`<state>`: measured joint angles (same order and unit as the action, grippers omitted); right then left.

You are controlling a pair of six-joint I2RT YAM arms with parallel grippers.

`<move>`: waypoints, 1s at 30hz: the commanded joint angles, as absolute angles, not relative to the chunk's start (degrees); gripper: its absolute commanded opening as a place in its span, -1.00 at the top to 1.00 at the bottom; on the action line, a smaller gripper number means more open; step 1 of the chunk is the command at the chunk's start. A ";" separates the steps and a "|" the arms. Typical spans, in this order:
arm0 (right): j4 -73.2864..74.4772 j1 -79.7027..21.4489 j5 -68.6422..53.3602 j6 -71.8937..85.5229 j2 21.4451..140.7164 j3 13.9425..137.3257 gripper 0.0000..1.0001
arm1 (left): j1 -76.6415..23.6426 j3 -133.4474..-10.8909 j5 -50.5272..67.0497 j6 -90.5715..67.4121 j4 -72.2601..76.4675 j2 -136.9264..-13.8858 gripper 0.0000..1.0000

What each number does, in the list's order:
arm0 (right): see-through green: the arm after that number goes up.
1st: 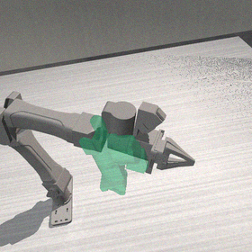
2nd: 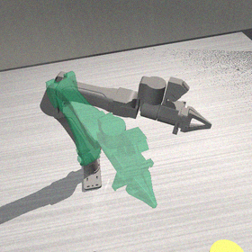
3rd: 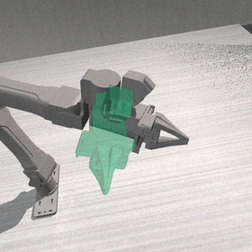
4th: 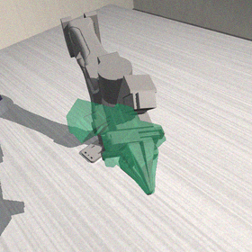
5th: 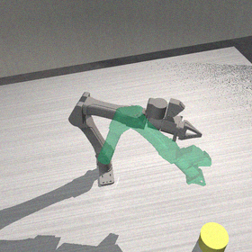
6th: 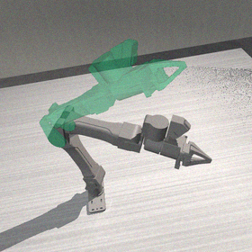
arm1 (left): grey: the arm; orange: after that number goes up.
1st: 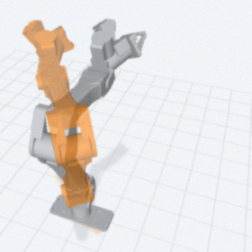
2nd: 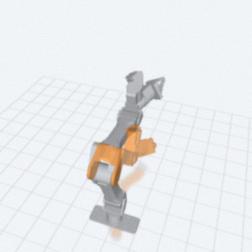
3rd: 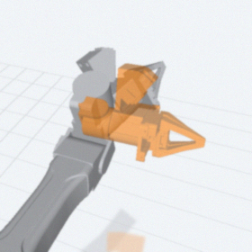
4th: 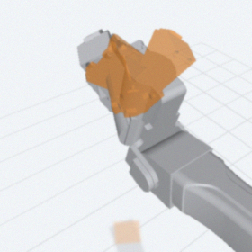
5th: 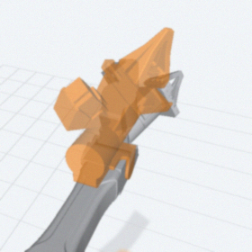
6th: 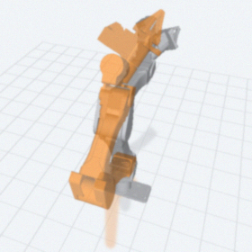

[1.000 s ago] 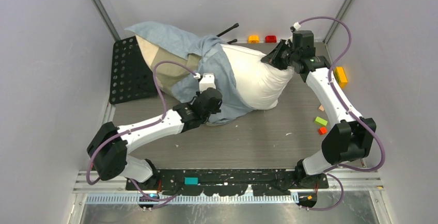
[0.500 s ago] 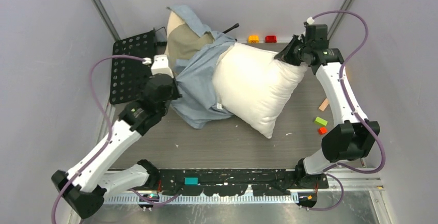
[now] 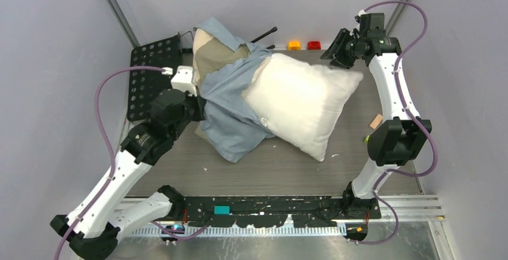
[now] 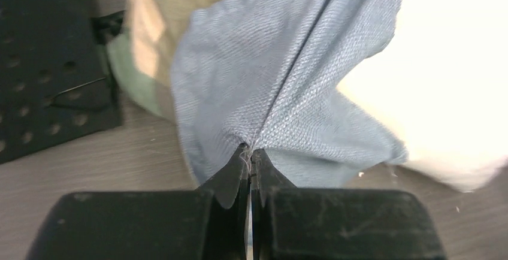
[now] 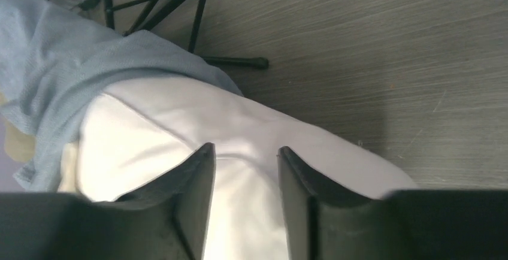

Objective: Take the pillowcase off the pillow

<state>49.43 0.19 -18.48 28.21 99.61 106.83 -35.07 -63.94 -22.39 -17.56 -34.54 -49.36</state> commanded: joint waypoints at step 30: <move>48.46 -36.21 13.34 31.09 62.49 63.03 -0.76 | -34.04 -64.38 -6.61 -18.41 -31.60 -64.27 1.00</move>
